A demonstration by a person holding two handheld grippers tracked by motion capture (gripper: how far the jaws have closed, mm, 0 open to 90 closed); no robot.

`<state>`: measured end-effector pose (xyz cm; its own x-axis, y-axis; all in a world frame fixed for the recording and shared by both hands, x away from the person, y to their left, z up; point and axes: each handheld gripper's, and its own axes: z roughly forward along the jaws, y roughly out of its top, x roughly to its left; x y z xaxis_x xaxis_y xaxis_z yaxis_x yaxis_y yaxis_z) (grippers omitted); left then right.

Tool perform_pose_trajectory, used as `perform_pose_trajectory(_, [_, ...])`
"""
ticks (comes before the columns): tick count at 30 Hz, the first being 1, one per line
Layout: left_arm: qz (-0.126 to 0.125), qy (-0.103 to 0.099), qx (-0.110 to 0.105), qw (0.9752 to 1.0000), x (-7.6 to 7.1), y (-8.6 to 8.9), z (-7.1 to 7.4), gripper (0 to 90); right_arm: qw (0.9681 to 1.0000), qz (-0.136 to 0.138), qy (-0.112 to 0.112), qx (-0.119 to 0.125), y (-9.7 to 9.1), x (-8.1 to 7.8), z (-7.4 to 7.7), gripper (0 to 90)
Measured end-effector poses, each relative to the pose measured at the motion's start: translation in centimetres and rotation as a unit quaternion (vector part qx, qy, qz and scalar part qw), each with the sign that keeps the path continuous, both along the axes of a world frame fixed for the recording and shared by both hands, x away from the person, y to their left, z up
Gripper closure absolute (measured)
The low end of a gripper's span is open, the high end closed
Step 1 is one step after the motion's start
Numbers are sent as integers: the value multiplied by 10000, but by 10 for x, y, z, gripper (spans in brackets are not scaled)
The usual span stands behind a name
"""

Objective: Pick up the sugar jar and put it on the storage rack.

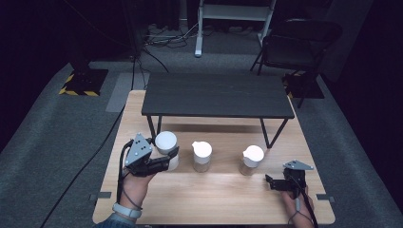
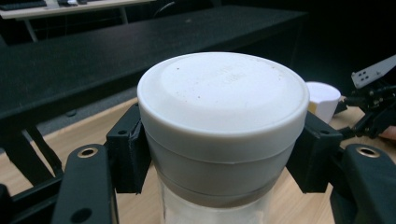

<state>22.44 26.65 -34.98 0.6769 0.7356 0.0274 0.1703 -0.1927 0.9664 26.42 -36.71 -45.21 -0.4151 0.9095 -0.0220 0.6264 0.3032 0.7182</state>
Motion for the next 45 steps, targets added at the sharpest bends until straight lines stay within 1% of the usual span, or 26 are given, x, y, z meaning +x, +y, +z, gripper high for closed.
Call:
perform_pose_trajectory(3, [-13, -39, -39, 10000, 5, -1, 8, 339, 10000, 1, -1, 1, 0, 0, 0, 4])
perform_pose_trajectory(4, [-13, -39, -39, 10000, 5, -1, 8, 339, 10000, 0, 0, 0, 0, 0, 0, 4])
perform_pose_trajectory(5, [-9, -71, -1, 10000, 7, -3, 12, 339, 10000, 0, -1, 1, 0, 0, 0, 4])
perform_pose_trajectory(7, [4, -104, 18, 9999, 9, -5, 14, 339, 10000, -1, 1, 2, 0, 0, 0, 4])
perform_pose_trajectory(13, [7, -130, -23, 9999, 18, -8, 23, 339, 10000, -6, 4, 4, 0, 0, 0, 4])
perform_pose_trajectory(23, [7, -254, -80, 9996, 34, -12, 41, 339, 10000, -8, 3, 6, 0, 0, 0, 4])
perform_pose_trajectory(27, [25, -273, -150, 9995, 40, -13, 45, 339, 10000, -12, 0, 8, 0, -1, 0, 4])
perform_pose_trajectory(32, [29, -300, -140, 9994, 47, -16, 50, 339, 10000, -12, 0, 8, 0, -1, 0, 4])
perform_pose_trajectory(36, [3, -264, -257, 9993, 56, -14, 53, 339, 10000, -11, 0, 8, 0, -1, 0, 4])
perform_pose_trajectory(39, [19, -246, -295, 9993, 60, -13, 54, 339, 10000, -11, 0, 8, 0, -1, 0, 4])
perform_pose_trajectory(40, [39, -254, -324, 9991, 63, -13, 56, 339, 10000, -11, 0, 8, 0, -1, 0, 4])
perform_pose_trajectory(42, [63, -283, -319, 9991, 65, -13, 59, 339, 10000, -11, 0, 8, 0, -1, 0, 4])
perform_pose_trajectory(45, [53, -327, -256, 9991, 69, -15, 67, 339, 10000, -12, 1, 8, 0, -1, 0, 4])
